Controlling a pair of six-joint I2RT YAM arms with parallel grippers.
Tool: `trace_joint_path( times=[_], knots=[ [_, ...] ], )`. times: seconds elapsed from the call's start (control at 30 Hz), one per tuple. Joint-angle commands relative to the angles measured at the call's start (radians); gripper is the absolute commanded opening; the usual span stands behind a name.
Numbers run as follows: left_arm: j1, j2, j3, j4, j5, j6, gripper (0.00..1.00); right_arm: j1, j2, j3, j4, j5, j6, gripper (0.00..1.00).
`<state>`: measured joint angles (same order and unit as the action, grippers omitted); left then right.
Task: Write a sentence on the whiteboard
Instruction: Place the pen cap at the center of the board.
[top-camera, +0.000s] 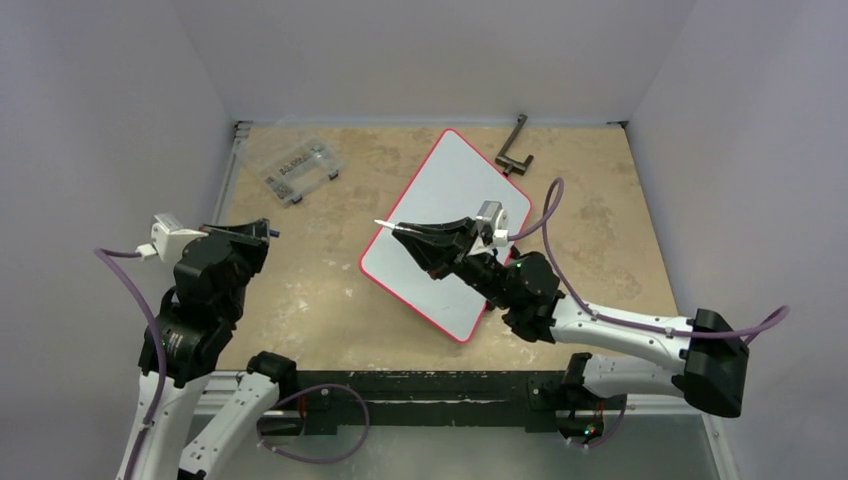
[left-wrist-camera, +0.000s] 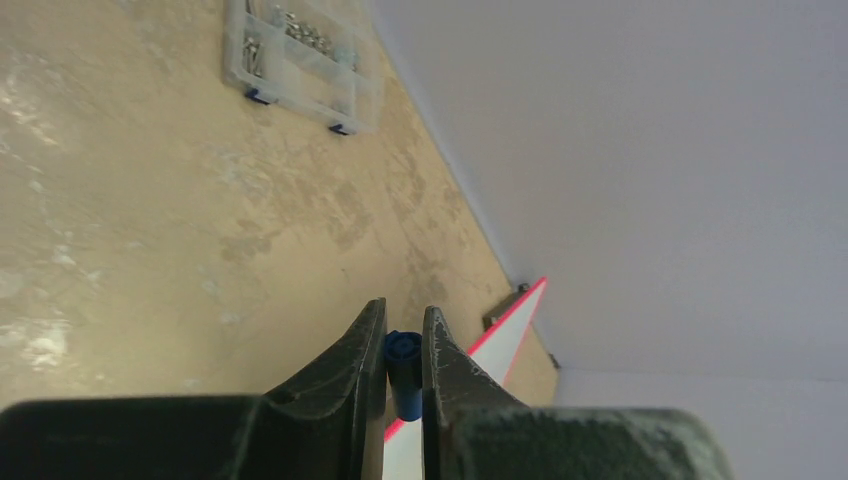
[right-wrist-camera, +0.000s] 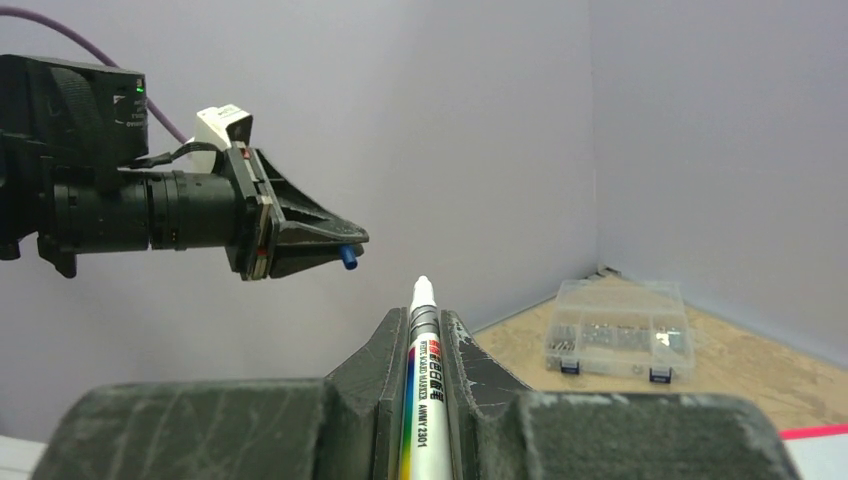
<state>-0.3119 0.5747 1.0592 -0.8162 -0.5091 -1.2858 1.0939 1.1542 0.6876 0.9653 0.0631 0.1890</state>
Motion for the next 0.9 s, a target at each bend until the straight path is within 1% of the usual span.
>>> trace_joint_path(
  times=[0.0, 0.1, 0.2, 0.3, 0.4, 0.53, 0.63, 0.87],
  knots=[
    [0.017, 0.017, 0.007, -0.061, 0.007, 0.263, 0.00, 0.004, -0.063, -0.011, -0.109, -0.002, -0.033, 0.00],
    [0.026, 0.046, -0.016, -0.087, 0.068, 0.324, 0.00, 0.005, -0.098, -0.009, -0.181, 0.003, -0.037, 0.00],
    [0.032, 0.091, -0.056, -0.117, 0.127, 0.371, 0.00, 0.004, -0.138, -0.015, -0.247, 0.044, -0.021, 0.00],
    [0.033, 0.157, -0.084, -0.153, 0.180, 0.416, 0.00, 0.006, -0.180, 0.002, -0.373, 0.110, 0.016, 0.00],
    [0.033, 0.193, -0.129, -0.163, 0.211, 0.433, 0.00, 0.005, -0.214, 0.027, -0.502, 0.131, 0.024, 0.00],
    [0.033, 0.214, -0.214, -0.132, 0.235, 0.439, 0.00, 0.004, -0.253, 0.043, -0.620, 0.158, 0.055, 0.00],
    [0.033, 0.238, -0.261, -0.095, 0.281, 0.437, 0.00, 0.005, -0.280, 0.038, -0.684, 0.177, 0.096, 0.00],
    [0.033, 0.312, -0.381, 0.026, 0.375, 0.448, 0.00, 0.005, -0.360, 0.001, -0.761, 0.172, 0.127, 0.00]
  ],
)
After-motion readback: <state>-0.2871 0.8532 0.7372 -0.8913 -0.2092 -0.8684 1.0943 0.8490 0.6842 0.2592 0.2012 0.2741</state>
